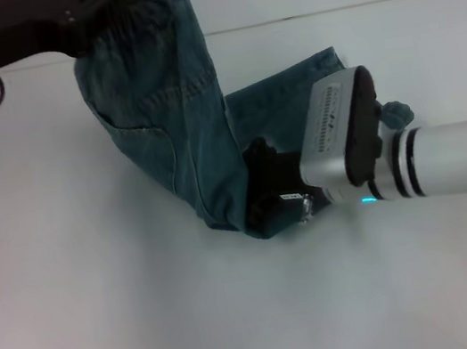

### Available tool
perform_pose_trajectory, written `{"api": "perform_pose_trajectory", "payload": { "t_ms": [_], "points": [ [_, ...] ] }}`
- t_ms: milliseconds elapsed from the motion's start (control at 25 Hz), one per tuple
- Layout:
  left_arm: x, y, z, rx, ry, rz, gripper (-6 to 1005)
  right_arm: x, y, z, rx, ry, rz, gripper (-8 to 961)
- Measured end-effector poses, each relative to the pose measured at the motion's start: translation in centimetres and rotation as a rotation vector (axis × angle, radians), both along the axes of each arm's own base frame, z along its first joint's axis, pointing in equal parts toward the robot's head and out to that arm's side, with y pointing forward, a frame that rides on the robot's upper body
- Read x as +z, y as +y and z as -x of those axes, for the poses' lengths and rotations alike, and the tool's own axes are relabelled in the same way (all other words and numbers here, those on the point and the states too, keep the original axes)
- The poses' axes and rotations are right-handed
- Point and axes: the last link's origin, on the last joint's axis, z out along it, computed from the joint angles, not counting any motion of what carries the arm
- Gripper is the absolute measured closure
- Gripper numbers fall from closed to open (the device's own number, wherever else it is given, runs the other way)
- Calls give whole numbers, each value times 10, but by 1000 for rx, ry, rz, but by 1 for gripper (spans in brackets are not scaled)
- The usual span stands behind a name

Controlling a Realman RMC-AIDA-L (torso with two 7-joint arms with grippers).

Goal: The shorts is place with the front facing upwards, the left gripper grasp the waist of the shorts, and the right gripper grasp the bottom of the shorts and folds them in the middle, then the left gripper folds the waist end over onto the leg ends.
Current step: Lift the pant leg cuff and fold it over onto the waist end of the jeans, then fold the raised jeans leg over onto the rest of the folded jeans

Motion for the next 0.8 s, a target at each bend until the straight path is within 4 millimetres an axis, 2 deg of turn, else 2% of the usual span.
{"api": "perform_pose_trajectory", "payload": {
  "t_ms": [160,280,440,600,800],
  "points": [
    [-13,1,-2,-5,38,18,975,20,-6,-23,-26,53,-13,954],
    [-26,0,-7,-21,59,42,975,49,-10,-49,-65,108,-73,955],
    [-43,0,-13,-35,89,71,976,88,-31,-79,-84,157,-96,955],
    [-65,2,-23,-44,111,98,957,119,-63,-105,-84,151,-64,955],
    [-97,8,-40,-32,107,98,932,132,-89,-119,-76,145,-1,955]
  ]
}}
